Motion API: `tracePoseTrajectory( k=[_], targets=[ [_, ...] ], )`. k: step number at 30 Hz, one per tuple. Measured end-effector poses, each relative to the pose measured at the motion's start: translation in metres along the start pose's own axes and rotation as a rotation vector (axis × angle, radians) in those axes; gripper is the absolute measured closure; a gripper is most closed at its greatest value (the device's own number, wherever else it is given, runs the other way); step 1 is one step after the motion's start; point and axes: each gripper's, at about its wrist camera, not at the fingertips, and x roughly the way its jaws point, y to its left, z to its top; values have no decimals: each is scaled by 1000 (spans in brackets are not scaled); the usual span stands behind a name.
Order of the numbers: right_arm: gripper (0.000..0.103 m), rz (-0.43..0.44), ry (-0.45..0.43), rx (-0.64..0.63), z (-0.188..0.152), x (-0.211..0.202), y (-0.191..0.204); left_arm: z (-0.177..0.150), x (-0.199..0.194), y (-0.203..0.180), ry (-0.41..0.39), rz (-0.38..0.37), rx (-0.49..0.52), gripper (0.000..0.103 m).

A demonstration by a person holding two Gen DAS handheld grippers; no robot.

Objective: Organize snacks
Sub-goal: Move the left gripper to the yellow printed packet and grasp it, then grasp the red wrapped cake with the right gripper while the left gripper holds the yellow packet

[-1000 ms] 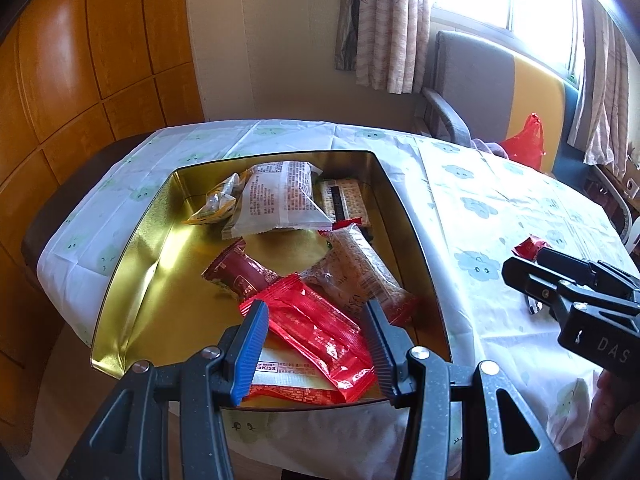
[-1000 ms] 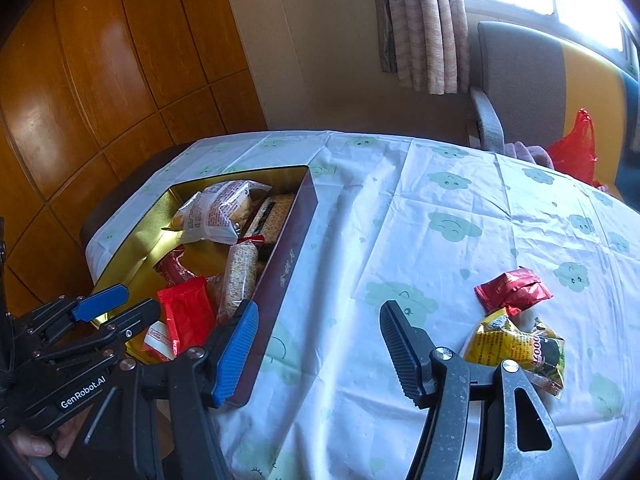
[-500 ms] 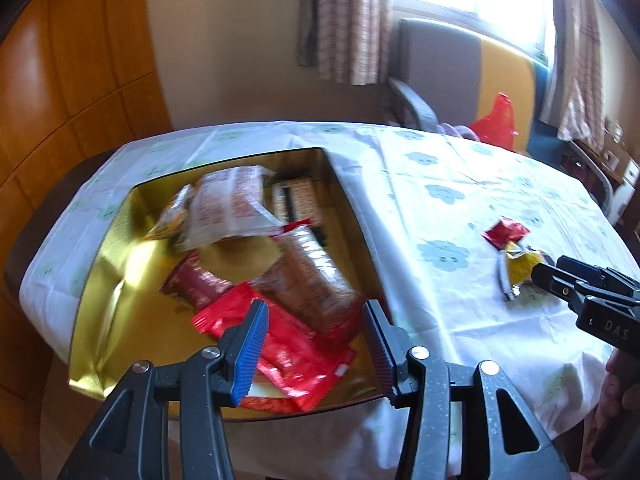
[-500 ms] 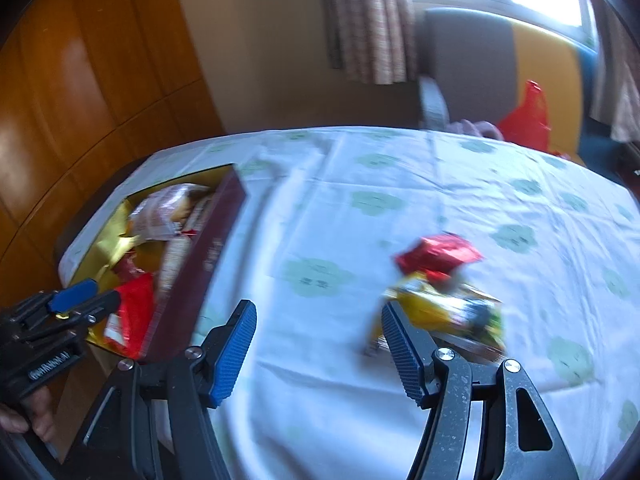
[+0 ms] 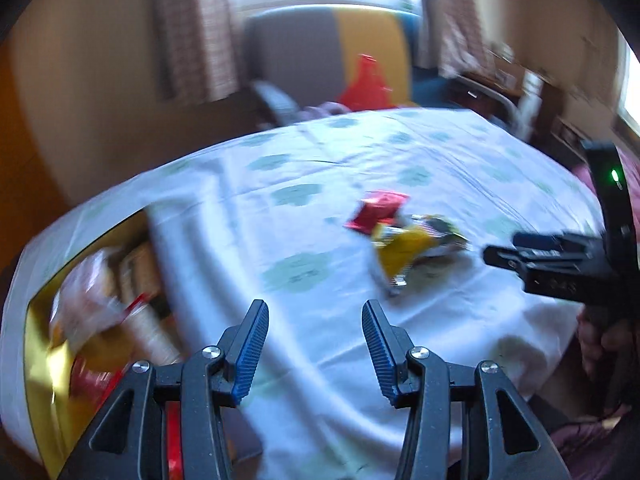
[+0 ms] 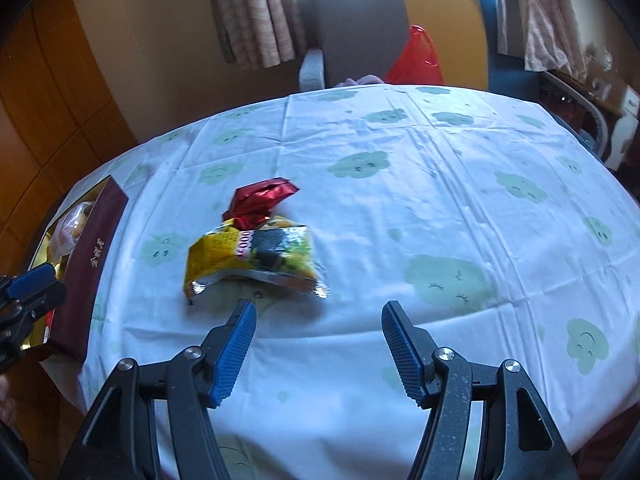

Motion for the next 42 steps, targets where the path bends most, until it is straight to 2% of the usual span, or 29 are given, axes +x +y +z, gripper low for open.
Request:
tracePoseTrajectory(
  k=[7, 9, 11, 12, 20, 24, 25, 27, 28, 29, 32, 37, 42],
  targets=[
    [32, -18, -1, 5, -1, 2, -7, 17, 25, -28, 36, -57, 95, 53],
    [30, -31, -4, -1, -1, 2, -9, 22, 28, -35, 35, -67, 136, 49],
    [29, -42, -8, -1, 0, 2, -11, 28, 33, -45, 28, -80, 201, 36],
    [28, -46, -8, 0, 0, 2, -13, 31, 37, -51, 24, -83, 233, 35],
    [25, -76, 0, -34, 0, -1, -19, 56, 79, -82, 50, -104, 402, 34],
    [23, -109, 12, -68, -3, 0, -22, 59, 108, -95, 103, -142, 437, 34],
    [22, -120, 13, -76, -3, 0, -24, 56, 114, -95, 115, -145, 433, 37],
    [22, -136, 16, -84, -5, 1, -26, 50, 120, -96, 98, -99, 435, 53],
    [22, -139, 17, -86, -5, 1, -28, 48, 119, -94, 86, -88, 419, 63],
    [22, -142, 16, -88, -6, 1, -28, 48, 116, -90, 82, -97, 397, 68],
    [22, -153, 11, -104, -6, 3, -28, 43, 104, -75, 75, -119, 292, 72],
    [22, -145, -5, -141, -5, 3, -17, 16, 80, -55, 71, -72, 165, 73],
    [22, -114, -7, -192, -6, 4, 1, -14, 53, -24, 82, -19, -17, 73]
  ],
)
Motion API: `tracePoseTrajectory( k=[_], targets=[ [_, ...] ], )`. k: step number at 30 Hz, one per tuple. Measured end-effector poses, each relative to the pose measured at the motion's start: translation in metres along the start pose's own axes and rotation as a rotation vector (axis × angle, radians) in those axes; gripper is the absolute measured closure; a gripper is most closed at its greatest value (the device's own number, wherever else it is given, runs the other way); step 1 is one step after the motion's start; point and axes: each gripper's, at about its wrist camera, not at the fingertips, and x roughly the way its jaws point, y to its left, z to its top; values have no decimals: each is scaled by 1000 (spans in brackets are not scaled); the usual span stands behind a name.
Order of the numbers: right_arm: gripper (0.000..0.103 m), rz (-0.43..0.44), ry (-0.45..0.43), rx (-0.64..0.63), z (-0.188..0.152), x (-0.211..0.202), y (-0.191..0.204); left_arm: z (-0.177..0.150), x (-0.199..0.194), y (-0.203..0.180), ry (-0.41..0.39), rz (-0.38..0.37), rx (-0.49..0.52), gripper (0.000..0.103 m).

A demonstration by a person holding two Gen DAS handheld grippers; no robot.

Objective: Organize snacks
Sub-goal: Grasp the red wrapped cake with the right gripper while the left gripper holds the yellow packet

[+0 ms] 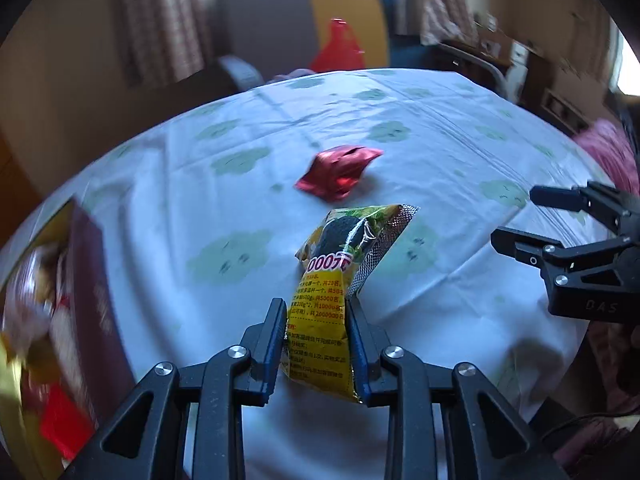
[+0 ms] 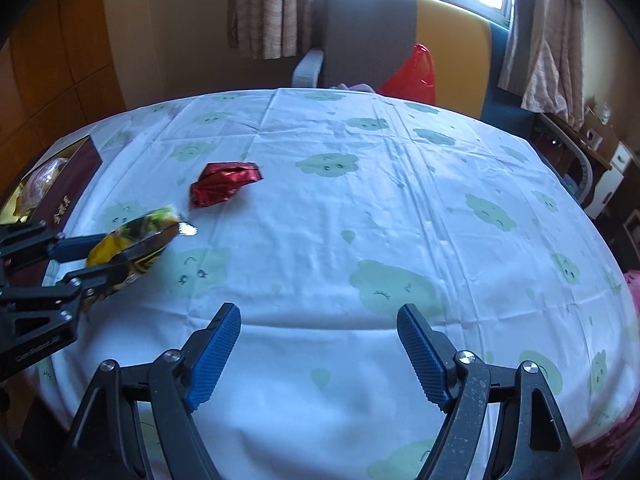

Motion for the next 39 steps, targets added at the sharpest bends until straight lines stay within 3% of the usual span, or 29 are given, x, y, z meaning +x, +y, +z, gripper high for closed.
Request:
tracePoseTrajectory(
  k=[7, 9, 11, 12, 17, 22, 24, 25, 26, 34, 39],
  targets=[
    [22, 29, 22, -44, -3, 4, 17, -7, -7, 12, 37, 20, -26, 68],
    [22, 33, 24, -49, -3, 4, 19, -2, -8, 8, 32, 2, -10, 61],
    [22, 32, 23, -56, -3, 4, 20, 3, -13, 3, 12, 6, 13, 38],
    [21, 33, 22, -58, -3, 4, 21, 5, -14, 2, 6, 2, 28, 34],
    [21, 28, 19, -69, -3, 3, 23, 14, -10, -3, 2, 25, 104, 33],
    [21, 21, 11, -88, -2, 2, 25, 18, 8, -4, 38, 8, 128, 33],
    [21, 20, 11, -93, -2, 3, 26, 15, 15, -3, 54, -14, 114, 45],
    [21, 20, 10, -97, -2, 3, 27, 13, 18, -2, 65, -37, 102, 62],
    [21, 20, 10, -99, -1, 3, 27, 11, 21, -2, 74, -42, 86, 67],
    [21, 25, 7, -117, 3, 7, 31, 3, 15, 9, 38, -28, -35, 74],
    [21, 124, 10, -83, 15, 14, 30, -5, 14, 16, 16, -37, -93, 73]
  ],
)
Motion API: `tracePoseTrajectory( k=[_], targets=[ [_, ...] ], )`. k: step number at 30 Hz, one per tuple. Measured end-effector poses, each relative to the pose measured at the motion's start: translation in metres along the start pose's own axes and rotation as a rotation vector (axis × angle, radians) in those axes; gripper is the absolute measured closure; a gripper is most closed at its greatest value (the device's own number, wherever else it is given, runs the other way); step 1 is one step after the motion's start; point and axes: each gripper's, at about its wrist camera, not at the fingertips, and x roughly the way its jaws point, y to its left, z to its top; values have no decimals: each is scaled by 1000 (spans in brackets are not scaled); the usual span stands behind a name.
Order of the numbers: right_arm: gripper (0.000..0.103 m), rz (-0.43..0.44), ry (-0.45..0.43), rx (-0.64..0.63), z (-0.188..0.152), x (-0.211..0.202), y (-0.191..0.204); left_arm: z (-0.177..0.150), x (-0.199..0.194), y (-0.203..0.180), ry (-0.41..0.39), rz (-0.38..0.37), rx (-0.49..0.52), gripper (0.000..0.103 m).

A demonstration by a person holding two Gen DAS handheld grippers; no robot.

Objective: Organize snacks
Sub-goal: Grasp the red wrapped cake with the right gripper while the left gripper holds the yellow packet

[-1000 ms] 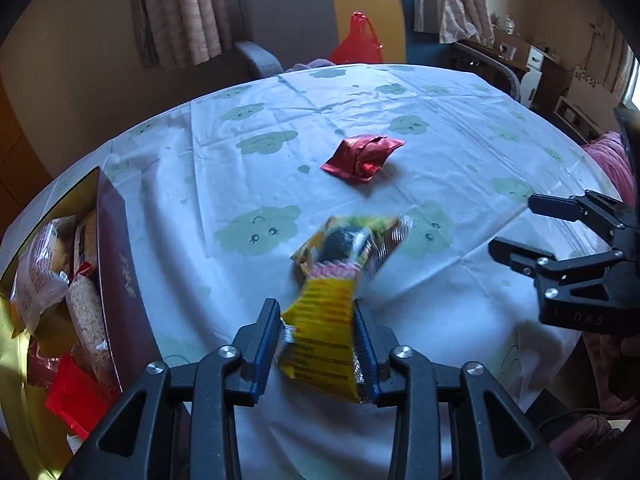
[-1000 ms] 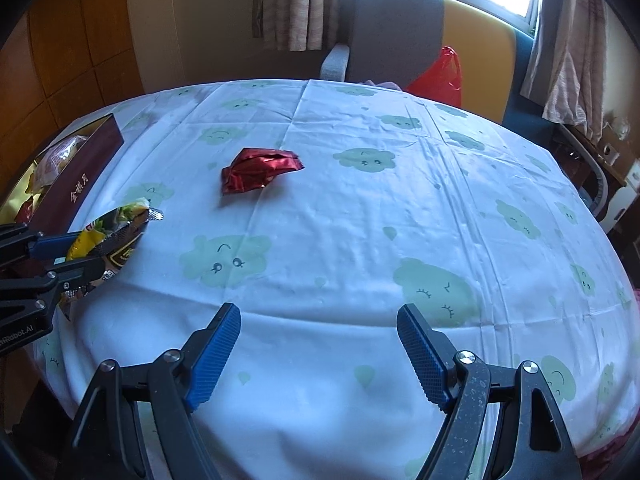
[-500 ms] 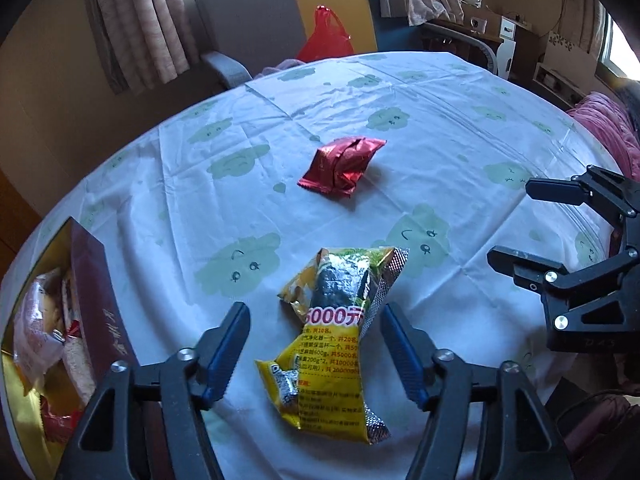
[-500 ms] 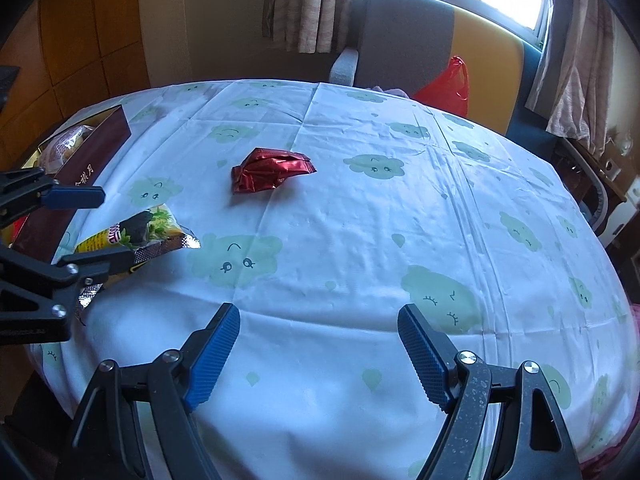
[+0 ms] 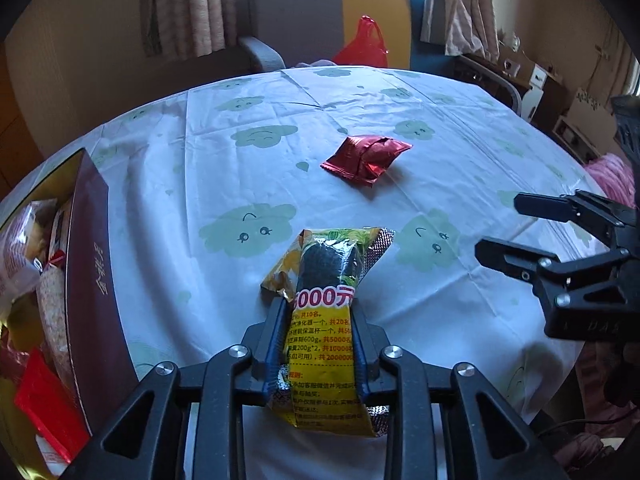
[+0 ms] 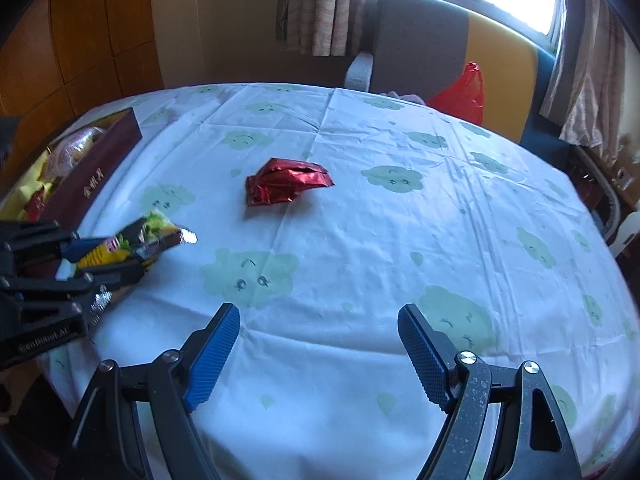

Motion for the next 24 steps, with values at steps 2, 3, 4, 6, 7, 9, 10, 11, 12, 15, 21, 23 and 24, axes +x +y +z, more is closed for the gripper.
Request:
tracePoseTrajectory(
  k=[2, 3, 4, 6, 7, 9, 10, 11, 12, 15, 21, 23, 24],
  targets=[
    [21, 66, 3, 40, 9, 5, -5, -1, 2, -1, -1, 5, 0, 72],
    [21, 94, -1, 61, 15, 7, -8, -1, 3, -2, -1, 8, 0, 72],
    [21, 117, -9, 82, 21, 10, -11, -1, 4, -3, -3, 11, 2, 72],
    [21, 143, -24, 99, 36, 14, -14, -1, 4, -4, -7, 13, 2, 72],
    [21, 153, -30, 99, 43, 16, -15, -2, 3, -4, -9, 12, 1, 72],
    [21, 171, -44, 70, 60, 22, -13, -3, 2, -3, -15, 8, 1, 72],
    [21, 179, -45, 35, 68, 26, -9, -4, 2, -3, -18, 9, 2, 72],
    [21, 185, -33, -5, 75, 31, -5, -4, 2, -4, -21, 10, 1, 72],
    [21, 193, -2, -40, 82, 39, 0, -5, 1, -3, -23, 10, -2, 72],
    [21, 203, 126, 23, 92, 65, 0, -7, -1, -2, -28, 6, -15, 72],
    [26, 241, 153, 193, 101, 93, 0, -7, -2, -2, -36, -1, -21, 72],
    [28, 238, 143, 191, 110, 104, 5, -8, -3, -1, -40, -6, -26, 72],
    [28, 235, 146, 185, 114, 110, 8, -8, -2, -1, -41, -7, -28, 72]
  ],
)
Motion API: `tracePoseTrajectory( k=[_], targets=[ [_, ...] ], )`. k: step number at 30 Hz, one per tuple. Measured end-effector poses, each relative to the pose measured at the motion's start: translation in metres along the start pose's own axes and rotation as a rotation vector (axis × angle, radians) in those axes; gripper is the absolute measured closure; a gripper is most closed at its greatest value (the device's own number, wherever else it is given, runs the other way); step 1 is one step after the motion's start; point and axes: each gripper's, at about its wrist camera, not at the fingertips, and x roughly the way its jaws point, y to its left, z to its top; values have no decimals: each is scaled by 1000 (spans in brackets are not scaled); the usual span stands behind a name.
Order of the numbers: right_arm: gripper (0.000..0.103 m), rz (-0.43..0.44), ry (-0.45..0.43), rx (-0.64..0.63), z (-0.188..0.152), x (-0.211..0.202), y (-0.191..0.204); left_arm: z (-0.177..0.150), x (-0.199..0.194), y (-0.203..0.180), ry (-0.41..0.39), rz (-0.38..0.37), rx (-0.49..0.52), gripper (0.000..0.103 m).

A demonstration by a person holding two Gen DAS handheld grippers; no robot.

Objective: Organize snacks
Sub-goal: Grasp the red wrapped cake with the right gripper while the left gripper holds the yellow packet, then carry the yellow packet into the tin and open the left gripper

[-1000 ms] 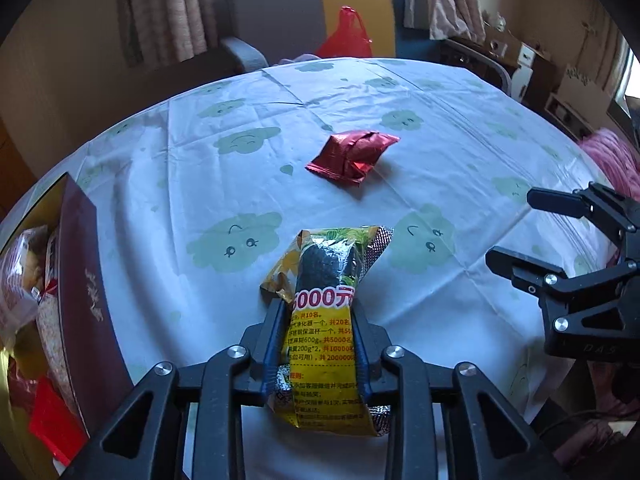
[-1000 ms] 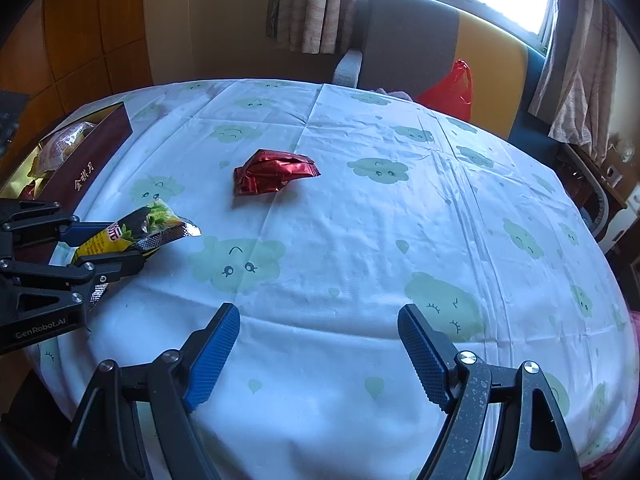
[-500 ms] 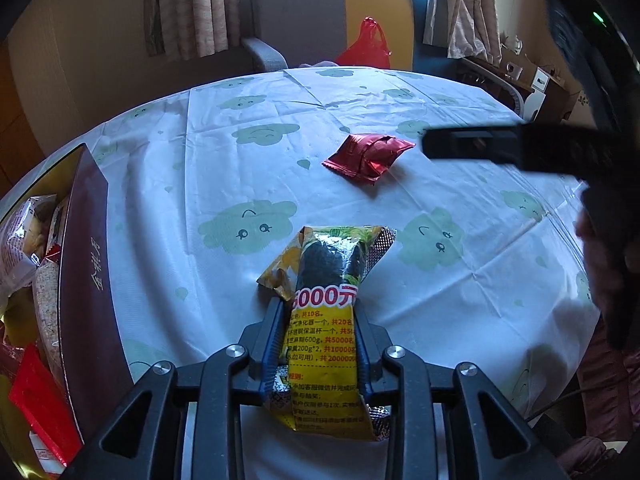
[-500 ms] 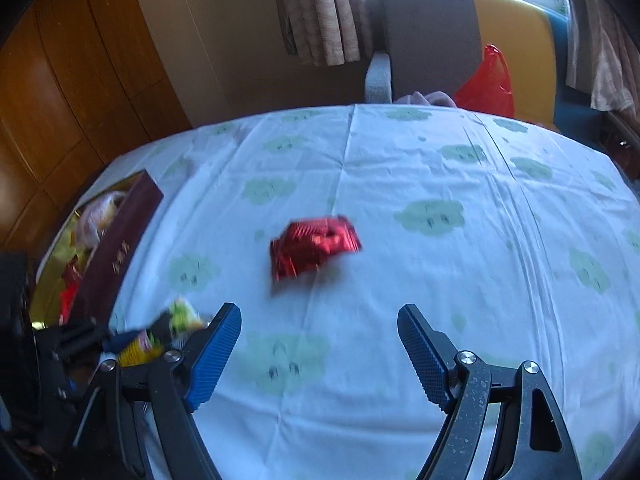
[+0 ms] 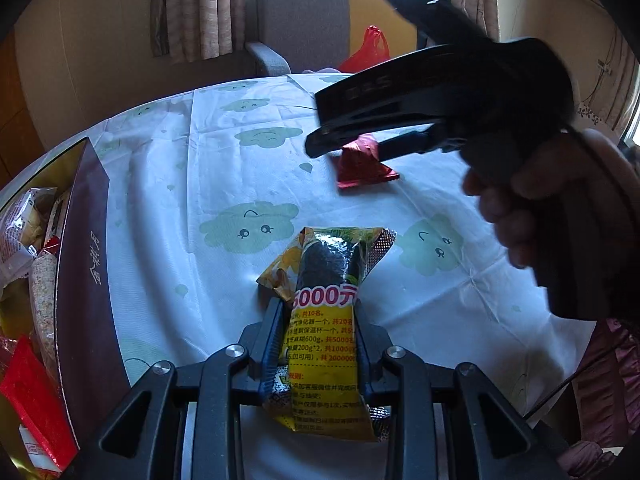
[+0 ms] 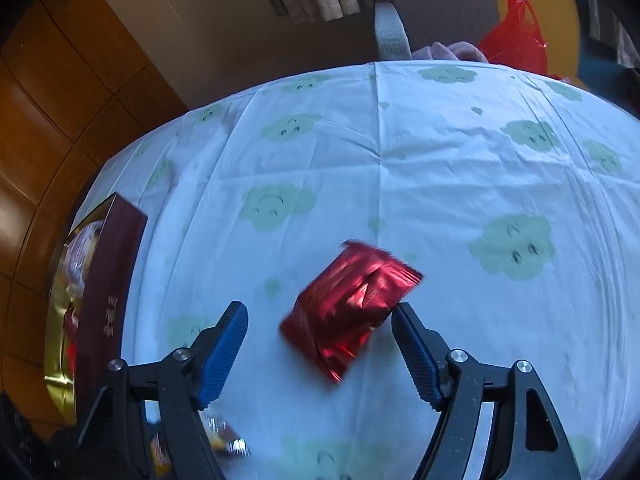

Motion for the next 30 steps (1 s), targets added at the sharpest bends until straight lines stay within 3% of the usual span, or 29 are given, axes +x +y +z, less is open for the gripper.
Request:
tracePoseTrajectory(
  k=[6, 7, 8, 9, 11, 15, 20, 30],
  targets=[
    [30, -136, -10, -199, 4, 18, 25, -1, -1, 1, -7, -10, -13, 72],
    [34, -169, -15, -246, -2, 18, 29, -1, -1, 1, -8, -11, -15, 72],
    [55, -198, -36, -280, -7, 14, 31, -1, -1, 0, -10, -11, -15, 72],
    [64, -197, -45, -296, -12, 10, 30, -1, -1, 1, -10, -12, -14, 72],
    [66, -208, -57, -296, -24, 0, 24, -1, -1, 1, -11, -10, -12, 72],
    [63, -225, -121, -308, -51, -14, 6, 2, 0, 0, -4, -2, -14, 72],
    [62, -258, -162, -320, -58, -16, 7, 10, -3, 5, 14, 0, -42, 76],
    [62, -246, -180, -313, -61, -16, 8, 24, -63, 21, -86, 92, -113, 76]
  ],
)
